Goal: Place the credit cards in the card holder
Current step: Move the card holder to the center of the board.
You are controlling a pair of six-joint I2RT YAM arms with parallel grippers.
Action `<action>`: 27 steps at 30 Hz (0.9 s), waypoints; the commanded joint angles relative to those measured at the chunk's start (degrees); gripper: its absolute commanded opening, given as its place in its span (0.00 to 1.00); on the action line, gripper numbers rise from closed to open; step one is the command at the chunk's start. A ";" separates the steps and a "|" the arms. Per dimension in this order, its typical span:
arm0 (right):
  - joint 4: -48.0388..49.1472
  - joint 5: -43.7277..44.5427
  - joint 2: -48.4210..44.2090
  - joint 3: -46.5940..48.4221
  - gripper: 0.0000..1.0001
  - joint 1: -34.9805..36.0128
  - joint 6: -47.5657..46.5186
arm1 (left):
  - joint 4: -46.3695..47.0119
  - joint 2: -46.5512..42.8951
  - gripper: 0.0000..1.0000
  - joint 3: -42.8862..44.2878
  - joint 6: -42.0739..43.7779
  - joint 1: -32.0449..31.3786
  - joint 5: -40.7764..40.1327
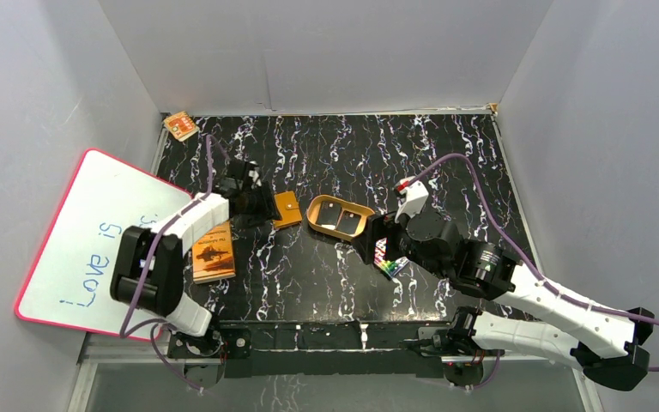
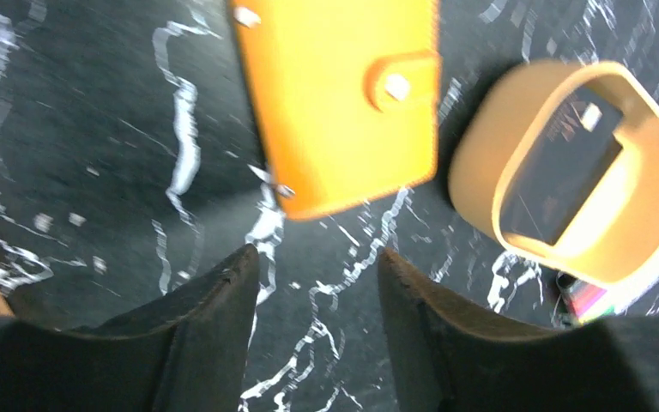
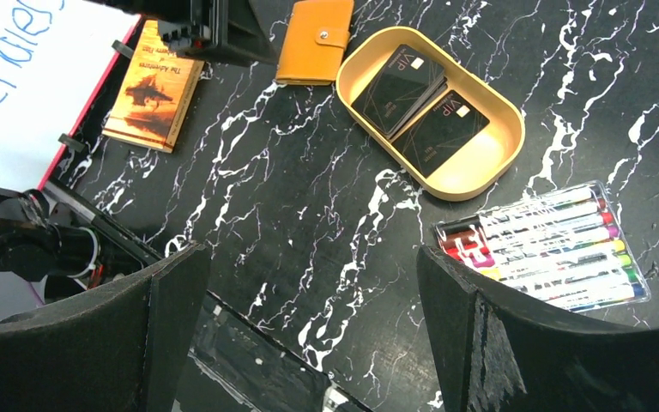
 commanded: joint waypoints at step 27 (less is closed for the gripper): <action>1.62 2.11 -2.42 -0.74 0.99 0.02 1.24 | -3.09 20.17 0.00 9.66 -5.05 -11.66 -27.94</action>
